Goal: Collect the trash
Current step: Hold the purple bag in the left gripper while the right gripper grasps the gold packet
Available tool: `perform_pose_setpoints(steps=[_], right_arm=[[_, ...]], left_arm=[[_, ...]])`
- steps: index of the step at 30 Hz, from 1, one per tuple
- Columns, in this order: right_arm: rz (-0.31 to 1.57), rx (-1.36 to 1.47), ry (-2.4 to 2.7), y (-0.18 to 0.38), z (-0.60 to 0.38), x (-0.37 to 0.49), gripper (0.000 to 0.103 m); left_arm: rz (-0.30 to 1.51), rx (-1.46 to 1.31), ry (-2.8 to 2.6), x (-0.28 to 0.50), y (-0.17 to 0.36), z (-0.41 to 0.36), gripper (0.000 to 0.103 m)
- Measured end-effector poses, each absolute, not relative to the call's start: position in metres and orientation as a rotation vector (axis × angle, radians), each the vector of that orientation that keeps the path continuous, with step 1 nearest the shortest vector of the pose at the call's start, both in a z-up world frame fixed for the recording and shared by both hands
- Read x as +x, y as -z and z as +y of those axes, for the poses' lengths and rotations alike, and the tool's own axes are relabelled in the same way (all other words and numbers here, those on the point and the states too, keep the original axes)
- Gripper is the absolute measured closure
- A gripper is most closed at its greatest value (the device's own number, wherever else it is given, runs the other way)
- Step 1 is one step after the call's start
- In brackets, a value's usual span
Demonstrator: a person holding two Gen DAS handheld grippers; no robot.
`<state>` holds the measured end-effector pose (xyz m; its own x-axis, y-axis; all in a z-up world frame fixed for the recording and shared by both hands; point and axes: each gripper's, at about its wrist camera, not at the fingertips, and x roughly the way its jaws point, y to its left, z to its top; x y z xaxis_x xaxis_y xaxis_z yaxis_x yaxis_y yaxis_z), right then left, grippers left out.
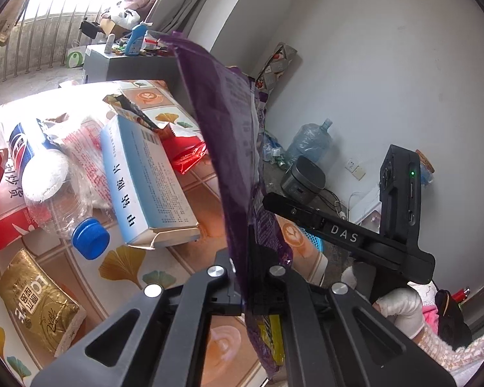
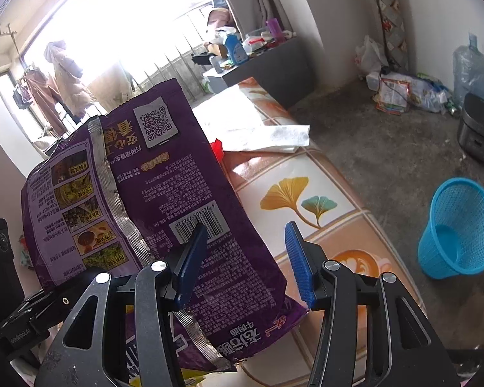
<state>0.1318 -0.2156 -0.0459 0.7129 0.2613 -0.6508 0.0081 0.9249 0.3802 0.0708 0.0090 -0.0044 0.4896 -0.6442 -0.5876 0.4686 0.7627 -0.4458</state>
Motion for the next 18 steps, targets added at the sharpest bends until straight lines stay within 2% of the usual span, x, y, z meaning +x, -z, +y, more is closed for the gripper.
perform_pose_setpoints(steps=[12, 18], right_arm=[[0.624, 0.385, -0.134, 0.008, -0.227, 0.113, 0.053], [0.601, 0.415, -0.122, 0.004, -0.233, 0.109, 0.049]], left_arm=[[0.684, -0.307, 0.738, 0.054, -0.029, 0.036, 0.103], [0.625, -0.355, 0.716, 0.049, -0.047, 0.055, 0.103]])
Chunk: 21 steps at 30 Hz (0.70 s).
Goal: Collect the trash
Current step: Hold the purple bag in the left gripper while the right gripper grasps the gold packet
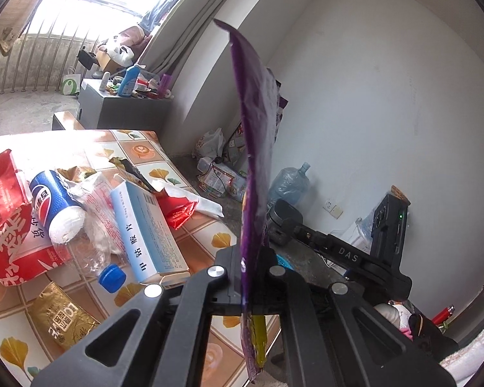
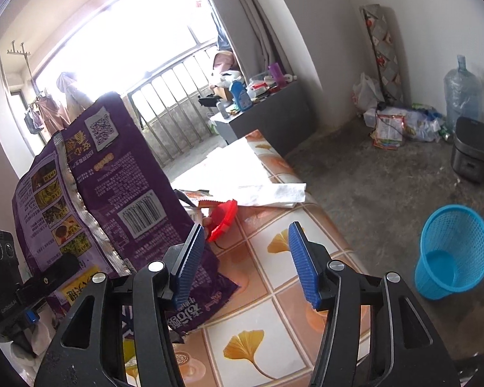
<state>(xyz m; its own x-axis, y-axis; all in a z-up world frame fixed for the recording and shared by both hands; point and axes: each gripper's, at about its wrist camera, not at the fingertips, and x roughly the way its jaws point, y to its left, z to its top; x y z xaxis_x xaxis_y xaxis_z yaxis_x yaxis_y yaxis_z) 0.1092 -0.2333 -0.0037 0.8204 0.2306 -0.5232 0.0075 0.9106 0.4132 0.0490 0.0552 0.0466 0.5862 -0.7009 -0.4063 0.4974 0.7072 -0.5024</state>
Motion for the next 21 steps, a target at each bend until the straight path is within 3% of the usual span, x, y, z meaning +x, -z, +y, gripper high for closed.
perform_pose_setpoints(steps=[10, 21], right_arm=[[0.608, 0.392, -0.191, 0.004, -0.217, 0.105, 0.043], [0.746, 0.201, -0.558, 0.028, -0.089, 0.112, 0.035]], left_arm=[[0.479, -0.449, 0.608, 0.033, -0.076, 0.108, 0.103], [0.338, -0.519, 0.458, -0.006, -0.099, 0.186, 0.103]])
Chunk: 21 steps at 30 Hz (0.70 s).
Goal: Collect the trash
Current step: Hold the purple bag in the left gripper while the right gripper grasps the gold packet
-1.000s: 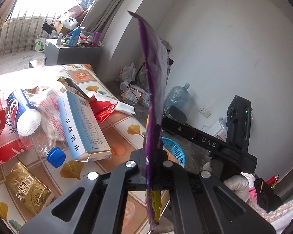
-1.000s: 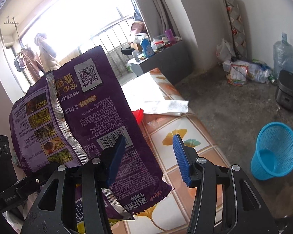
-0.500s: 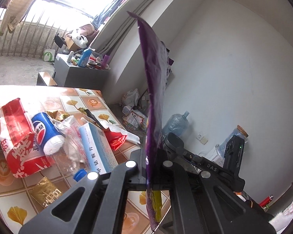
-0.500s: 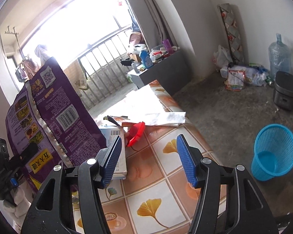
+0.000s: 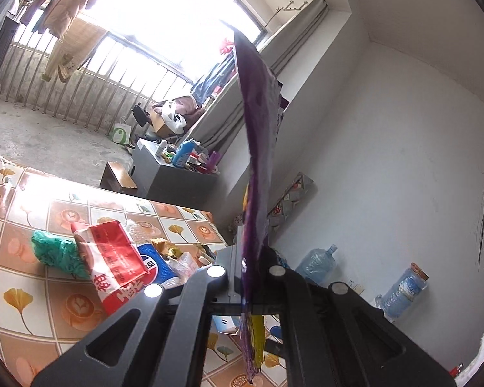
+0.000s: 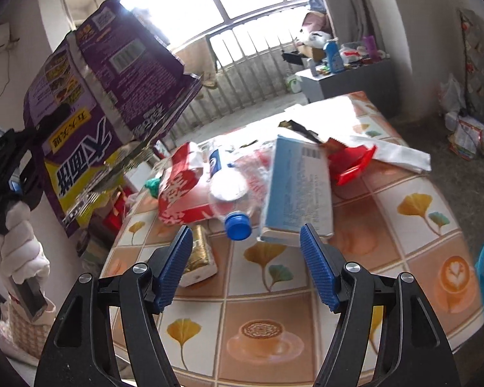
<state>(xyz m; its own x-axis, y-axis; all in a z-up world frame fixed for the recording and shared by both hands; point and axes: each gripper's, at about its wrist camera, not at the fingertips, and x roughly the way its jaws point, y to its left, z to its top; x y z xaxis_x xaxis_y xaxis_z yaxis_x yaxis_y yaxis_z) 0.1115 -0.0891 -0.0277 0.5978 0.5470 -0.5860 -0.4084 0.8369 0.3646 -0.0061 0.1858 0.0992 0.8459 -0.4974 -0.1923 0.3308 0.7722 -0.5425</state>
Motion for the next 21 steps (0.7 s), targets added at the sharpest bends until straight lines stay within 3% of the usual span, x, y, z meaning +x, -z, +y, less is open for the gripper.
perform_pose_setpoints(steps=[7, 18, 20, 21], right_arm=[[0.798, 0.016, -0.679, 0.046, -0.018, 0.119, 0.033], [0.883, -0.135, -0.662, 0.083, 0.010, 0.135, 0.033], [0.893, -0.129, -0.659, 0.085, 0.006, 0.134, 0.037], [0.904, -0.120, -0.667, 0.086, 0.004, 0.135, 0.047]], left_arm=[[0.316, -0.557, 0.396, -0.020, -0.096, 0.213, 0.103], [0.325, -0.577, 0.363, -0.022, -0.094, 0.225, 0.103], [0.329, -0.576, 0.363, -0.022, -0.094, 0.224, 0.103], [0.330, -0.573, 0.363, -0.022, -0.095, 0.223, 0.103]])
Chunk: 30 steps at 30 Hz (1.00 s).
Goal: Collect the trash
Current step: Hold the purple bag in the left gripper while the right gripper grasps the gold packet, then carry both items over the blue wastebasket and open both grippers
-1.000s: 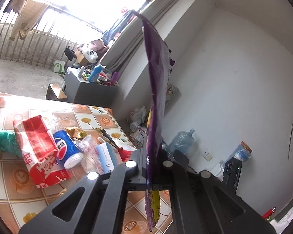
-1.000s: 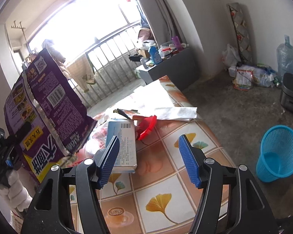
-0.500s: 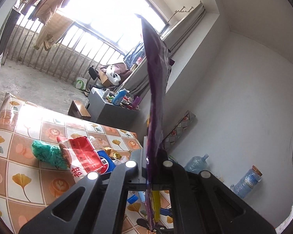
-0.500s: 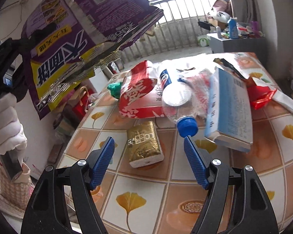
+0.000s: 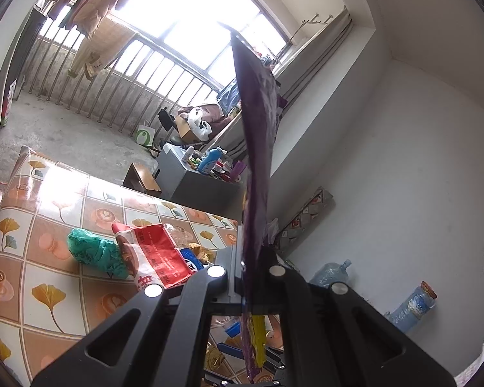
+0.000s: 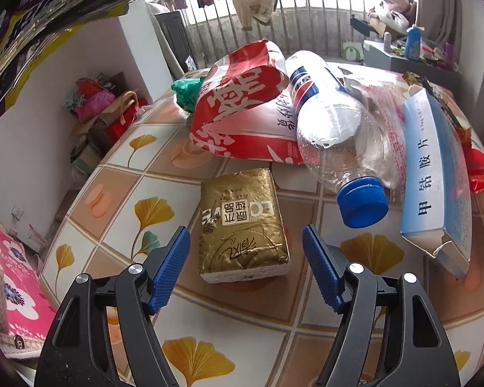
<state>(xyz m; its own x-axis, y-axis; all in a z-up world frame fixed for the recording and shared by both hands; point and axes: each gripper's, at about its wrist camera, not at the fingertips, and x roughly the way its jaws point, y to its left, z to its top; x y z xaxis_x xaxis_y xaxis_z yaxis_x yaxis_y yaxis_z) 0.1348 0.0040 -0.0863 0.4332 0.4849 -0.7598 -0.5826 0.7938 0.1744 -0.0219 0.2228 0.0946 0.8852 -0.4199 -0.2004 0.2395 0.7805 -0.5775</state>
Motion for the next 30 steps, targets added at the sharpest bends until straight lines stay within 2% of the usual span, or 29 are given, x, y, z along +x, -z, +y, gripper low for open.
perform_pose_setpoints(steps=[1, 10, 18, 25, 30], right_arm=[[0.914, -0.097, -0.687, 0.086, 0.001, 0.135, 0.053], [0.885, 0.071, -0.720, 0.059, -0.049, 0.116, 0.055], [0.617, 0.353, -0.605, -0.014, -0.172, 0.082, 0.055], [0.361, 0.521, -0.270, -0.060, -0.294, 0.063, 0.054], [0.285, 0.711, 0.008, -0.053, -0.380, 0.053, 0.054]], left_arm=[[0.332, -0.569, 0.364, -0.022, -0.095, 0.222, 0.103], [0.333, -0.539, 0.384, -0.011, -0.099, 0.212, 0.103], [0.343, -0.495, 0.516, 0.027, -0.117, 0.170, 0.103], [0.401, -0.371, 0.719, 0.087, -0.151, 0.060, 0.103], [0.577, -0.210, 0.818, 0.137, -0.153, -0.072, 0.103]])
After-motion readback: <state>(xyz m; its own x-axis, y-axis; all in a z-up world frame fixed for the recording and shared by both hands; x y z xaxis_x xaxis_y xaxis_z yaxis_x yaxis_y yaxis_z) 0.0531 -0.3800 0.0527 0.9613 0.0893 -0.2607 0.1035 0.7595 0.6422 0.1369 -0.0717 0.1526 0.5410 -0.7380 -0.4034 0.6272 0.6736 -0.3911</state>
